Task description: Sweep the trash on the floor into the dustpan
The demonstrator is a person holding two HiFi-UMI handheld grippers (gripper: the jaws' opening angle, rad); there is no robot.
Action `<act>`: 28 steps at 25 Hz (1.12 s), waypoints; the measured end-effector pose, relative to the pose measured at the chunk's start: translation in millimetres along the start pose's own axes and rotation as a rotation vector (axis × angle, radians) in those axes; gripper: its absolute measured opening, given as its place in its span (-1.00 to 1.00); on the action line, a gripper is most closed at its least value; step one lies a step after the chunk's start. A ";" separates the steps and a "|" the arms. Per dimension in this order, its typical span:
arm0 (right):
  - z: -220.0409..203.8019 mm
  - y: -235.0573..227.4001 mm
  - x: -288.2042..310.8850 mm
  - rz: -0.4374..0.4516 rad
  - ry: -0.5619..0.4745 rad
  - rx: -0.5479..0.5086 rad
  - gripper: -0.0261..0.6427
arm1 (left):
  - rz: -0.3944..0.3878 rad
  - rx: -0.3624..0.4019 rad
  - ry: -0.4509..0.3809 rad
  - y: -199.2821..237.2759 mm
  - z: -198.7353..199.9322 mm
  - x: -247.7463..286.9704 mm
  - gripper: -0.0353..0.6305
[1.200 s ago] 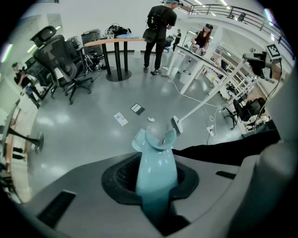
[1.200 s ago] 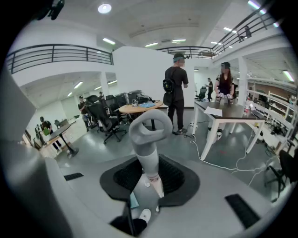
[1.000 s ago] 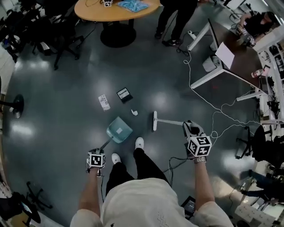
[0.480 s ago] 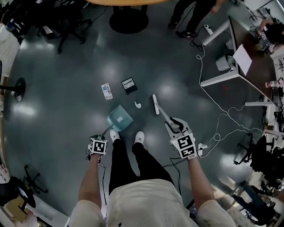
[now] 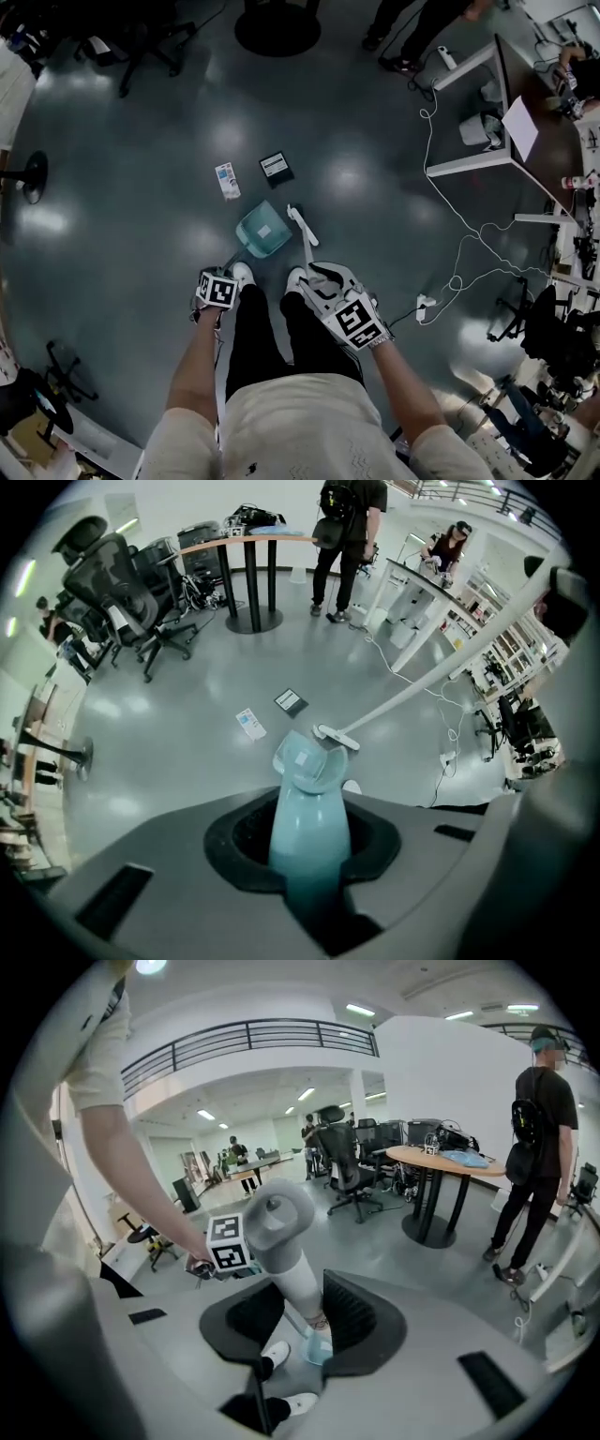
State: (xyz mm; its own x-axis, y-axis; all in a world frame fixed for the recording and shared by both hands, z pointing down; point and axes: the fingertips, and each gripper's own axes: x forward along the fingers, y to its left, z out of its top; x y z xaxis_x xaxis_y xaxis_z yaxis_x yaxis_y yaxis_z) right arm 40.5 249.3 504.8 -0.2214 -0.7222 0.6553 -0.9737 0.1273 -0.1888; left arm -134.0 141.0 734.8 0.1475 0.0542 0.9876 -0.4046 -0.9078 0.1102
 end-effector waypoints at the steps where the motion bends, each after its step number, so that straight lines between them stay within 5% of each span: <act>1: 6.1 8.5 5.2 0.018 -0.006 0.007 -0.55 | -0.006 0.013 0.005 2.5 -1.2 0.8 -0.62; 17: 77.8 81.0 46.4 0.191 -0.014 0.004 -0.54 | -0.093 -0.008 -0.003 51.2 -21.1 0.0 -0.62; 28: 115.5 34.8 17.0 0.086 -0.012 -0.014 -0.56 | -0.125 -0.092 -0.078 80.7 -28.3 -20.7 -0.62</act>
State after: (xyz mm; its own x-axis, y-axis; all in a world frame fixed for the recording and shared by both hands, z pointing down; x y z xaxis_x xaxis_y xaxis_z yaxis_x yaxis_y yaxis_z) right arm 9.0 162.9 424.8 -0.3038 -0.7161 0.6284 -0.9518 0.1987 -0.2337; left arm -195.3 78.3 726.5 0.2702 0.1287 0.9542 -0.4591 -0.8539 0.2452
